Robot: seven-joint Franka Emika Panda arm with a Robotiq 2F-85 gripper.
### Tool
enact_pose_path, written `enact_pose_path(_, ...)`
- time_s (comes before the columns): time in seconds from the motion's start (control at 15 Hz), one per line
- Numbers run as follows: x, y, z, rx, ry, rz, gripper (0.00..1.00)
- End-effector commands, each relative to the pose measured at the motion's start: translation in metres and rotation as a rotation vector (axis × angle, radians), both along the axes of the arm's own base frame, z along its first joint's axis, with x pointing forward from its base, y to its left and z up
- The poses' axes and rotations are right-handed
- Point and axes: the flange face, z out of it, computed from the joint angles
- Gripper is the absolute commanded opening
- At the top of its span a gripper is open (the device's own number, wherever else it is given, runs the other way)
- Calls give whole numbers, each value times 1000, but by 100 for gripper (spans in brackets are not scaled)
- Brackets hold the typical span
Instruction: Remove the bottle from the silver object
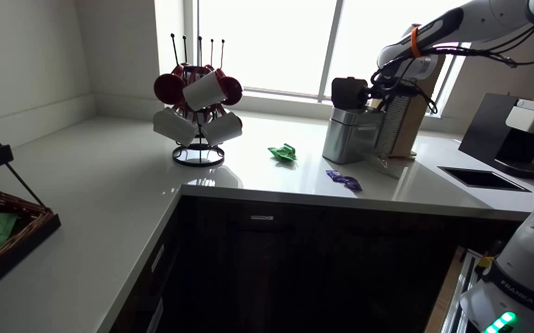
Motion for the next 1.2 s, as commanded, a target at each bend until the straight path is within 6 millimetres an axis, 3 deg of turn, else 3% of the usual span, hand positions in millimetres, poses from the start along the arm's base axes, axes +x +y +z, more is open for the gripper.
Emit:
enact_pose_path(0.0, 2, -2, -8, -2, -16, -19, 100)
enact_pose_path(0.47, 5, 2, -17, 5, -11, -22, 100)
enact_pose_path(0.53, 5, 2, -18, 5, -8, -22, 96)
enact_pose_path(0.6, 6, 2, -19, 4, -5, -20, 78)
enact_pose_path(0.8, 8, 3, -20, 3, 0, -16, 62)
enact_pose_path(0.87, 8, 3, -21, 2, 0, -16, 67)
enact_pose_path(0.93, 8, 3, -21, 2, 2, -15, 85)
enact_pose_path(1.0, 8, 3, -22, 1, 4, -14, 79)
enact_pose_path(1.07, 9, 3, -21, 2, 5, -13, 51)
enact_pose_path(1.13, 9, 4, -21, 2, 6, -12, 47)
